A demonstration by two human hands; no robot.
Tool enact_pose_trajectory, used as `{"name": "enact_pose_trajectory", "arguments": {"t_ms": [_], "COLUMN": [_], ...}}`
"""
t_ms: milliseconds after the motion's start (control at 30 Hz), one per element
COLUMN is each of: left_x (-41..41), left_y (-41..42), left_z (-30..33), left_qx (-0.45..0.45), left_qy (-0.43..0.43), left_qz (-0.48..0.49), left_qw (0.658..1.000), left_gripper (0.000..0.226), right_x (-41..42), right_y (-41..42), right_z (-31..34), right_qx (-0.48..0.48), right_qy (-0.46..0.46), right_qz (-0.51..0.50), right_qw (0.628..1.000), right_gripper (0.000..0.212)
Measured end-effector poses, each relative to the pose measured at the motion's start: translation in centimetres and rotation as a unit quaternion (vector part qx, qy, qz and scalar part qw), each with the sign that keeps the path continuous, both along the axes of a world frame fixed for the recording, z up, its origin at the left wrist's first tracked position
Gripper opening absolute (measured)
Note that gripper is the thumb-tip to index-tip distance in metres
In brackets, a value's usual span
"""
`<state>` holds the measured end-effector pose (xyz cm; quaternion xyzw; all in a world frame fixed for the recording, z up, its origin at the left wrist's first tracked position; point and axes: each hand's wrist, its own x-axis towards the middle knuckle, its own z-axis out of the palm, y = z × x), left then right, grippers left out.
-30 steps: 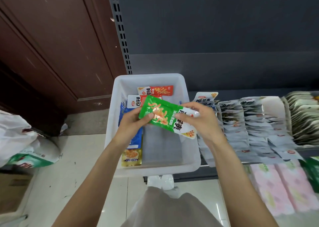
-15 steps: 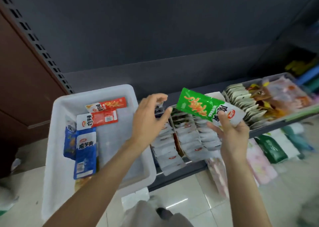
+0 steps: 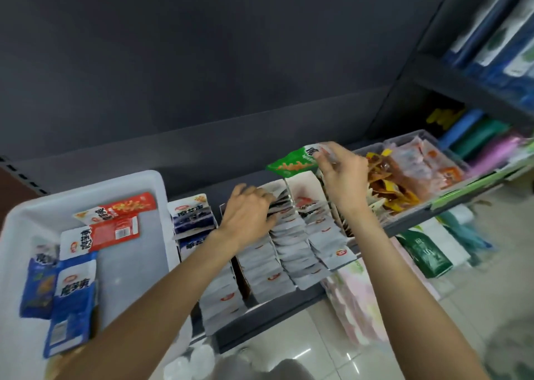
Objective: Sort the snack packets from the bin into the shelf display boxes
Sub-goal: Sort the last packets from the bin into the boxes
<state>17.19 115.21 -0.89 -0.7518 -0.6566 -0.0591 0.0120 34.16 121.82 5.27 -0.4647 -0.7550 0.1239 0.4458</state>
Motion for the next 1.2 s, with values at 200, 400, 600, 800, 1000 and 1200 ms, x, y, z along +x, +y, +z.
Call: {"name": "enact_pose_trajectory", "arguments": {"t_ms": [200, 400, 600, 800, 1000, 1200], "left_x": [-0.3, -0.8, -2.7, -7.6, -15.4, -21.1], "left_y": [-0.3, -0.7, -3.4, -12.4, -21.6, -25.4], "left_z": [-0.4, -1.2, -0.4, 3.6, 1.7, -6.8], "left_qx": [0.046, 0.093, 0.169, 0.357, 0.363, -0.016], "left_qy": [-0.034, -0.048, -0.111, -0.282, -0.354, -0.171], "left_qz": [-0.005, -0.027, -0.037, 0.116, 0.369, 0.457], "left_qw": [0.998, 0.994, 0.979, 0.883, 0.779, 0.873], "left_gripper": [0.035, 0.031, 0.028, 0.014, 0.010, 0.051], "right_x": [-3.9, -6.7, -6.8, -6.9, -15.6, -27.2], "right_y": [1.2, 1.5, 1.9, -4.6, -13.7, -17.8], "right_z": [-1.1, -2.5, -4.7, 1.6, 2.6, -7.3], "right_qx": [-0.015, -0.065, -0.031, -0.120, -0.312, -0.342], "right_qy": [-0.257, -0.422, -0.387, 0.042, 0.163, -0.152], "right_qz": [0.136, 0.107, 0.095, 0.189, 0.423, 0.464], "right_qw": [0.957, 0.898, 0.917, 0.974, 0.835, 0.803], "right_gripper": [0.019, 0.029, 0.021, 0.022, 0.019, 0.027]}}
